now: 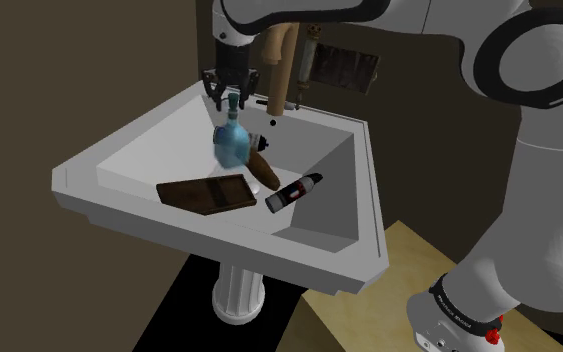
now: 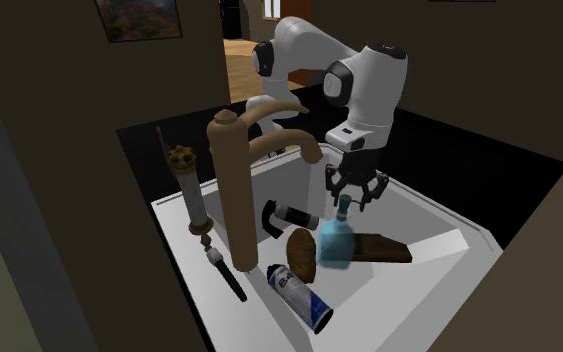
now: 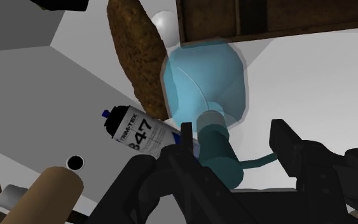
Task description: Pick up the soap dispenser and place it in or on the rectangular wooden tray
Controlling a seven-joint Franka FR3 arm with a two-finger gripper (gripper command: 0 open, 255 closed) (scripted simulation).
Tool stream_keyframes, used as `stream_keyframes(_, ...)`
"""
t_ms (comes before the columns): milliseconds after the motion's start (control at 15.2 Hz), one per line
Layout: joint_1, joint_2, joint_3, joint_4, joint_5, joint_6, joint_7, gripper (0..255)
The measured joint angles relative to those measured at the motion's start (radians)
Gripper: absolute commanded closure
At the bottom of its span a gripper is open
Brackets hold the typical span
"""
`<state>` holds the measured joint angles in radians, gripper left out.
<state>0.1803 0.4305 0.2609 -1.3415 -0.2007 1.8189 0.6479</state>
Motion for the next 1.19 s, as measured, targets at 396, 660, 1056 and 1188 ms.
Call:
stream_keyframes(396, 0.006, 0.008, 0.0, 0.092, 0.001, -0.083, -0.011, 255)
stream_keyframes(660, 0.015, 0.02, 0.001, 0.168, -0.001, -0.147, -0.015, 255)
stream_keyframes(1056, 0.067, 0.021, 0.015, 0.265, -0.01, -0.248, 0.029, 255)
stream_keyframes(1188, 0.097, 0.035, 0.021, 0.316, -0.018, -0.288, 0.054, 255)
